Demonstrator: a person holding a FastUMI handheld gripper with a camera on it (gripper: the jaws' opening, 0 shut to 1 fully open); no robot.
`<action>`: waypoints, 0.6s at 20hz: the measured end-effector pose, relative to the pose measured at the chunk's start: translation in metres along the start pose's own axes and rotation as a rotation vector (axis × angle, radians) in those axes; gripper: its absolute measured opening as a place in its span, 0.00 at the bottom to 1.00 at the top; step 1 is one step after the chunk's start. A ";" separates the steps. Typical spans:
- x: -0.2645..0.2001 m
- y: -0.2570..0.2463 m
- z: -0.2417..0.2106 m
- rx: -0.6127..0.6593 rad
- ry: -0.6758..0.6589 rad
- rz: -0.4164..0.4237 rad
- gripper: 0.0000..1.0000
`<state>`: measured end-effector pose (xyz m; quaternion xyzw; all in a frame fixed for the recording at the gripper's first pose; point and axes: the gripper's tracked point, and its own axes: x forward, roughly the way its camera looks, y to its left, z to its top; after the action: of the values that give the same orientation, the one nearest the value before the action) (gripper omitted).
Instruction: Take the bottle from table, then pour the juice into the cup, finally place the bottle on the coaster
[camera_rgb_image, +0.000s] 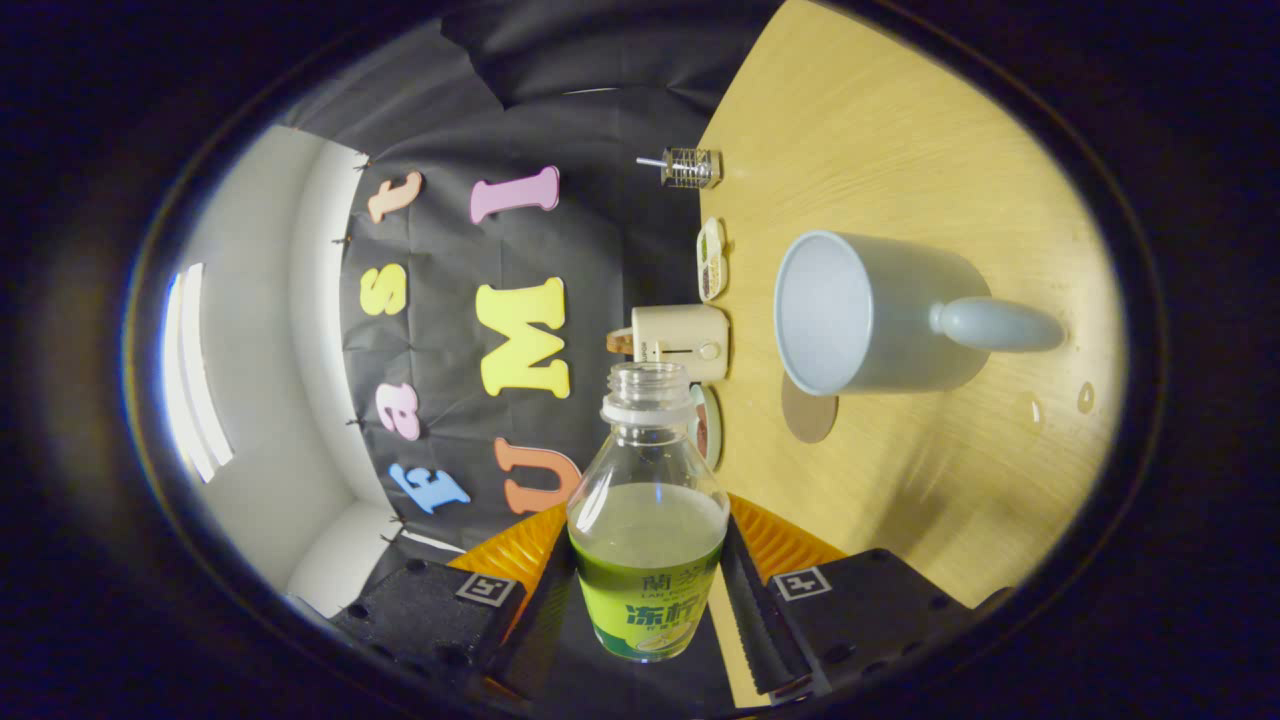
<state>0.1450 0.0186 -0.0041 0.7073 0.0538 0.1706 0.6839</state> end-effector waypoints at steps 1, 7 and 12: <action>-0.001 0.003 -0.001 -0.003 0.006 0.011 0.78; 0.005 -0.003 -0.006 0.110 0.055 0.002 0.78; 0.003 -0.001 -0.009 0.199 0.064 0.006 0.78</action>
<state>0.1454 0.0281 -0.0043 0.7661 0.0901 0.1889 0.6077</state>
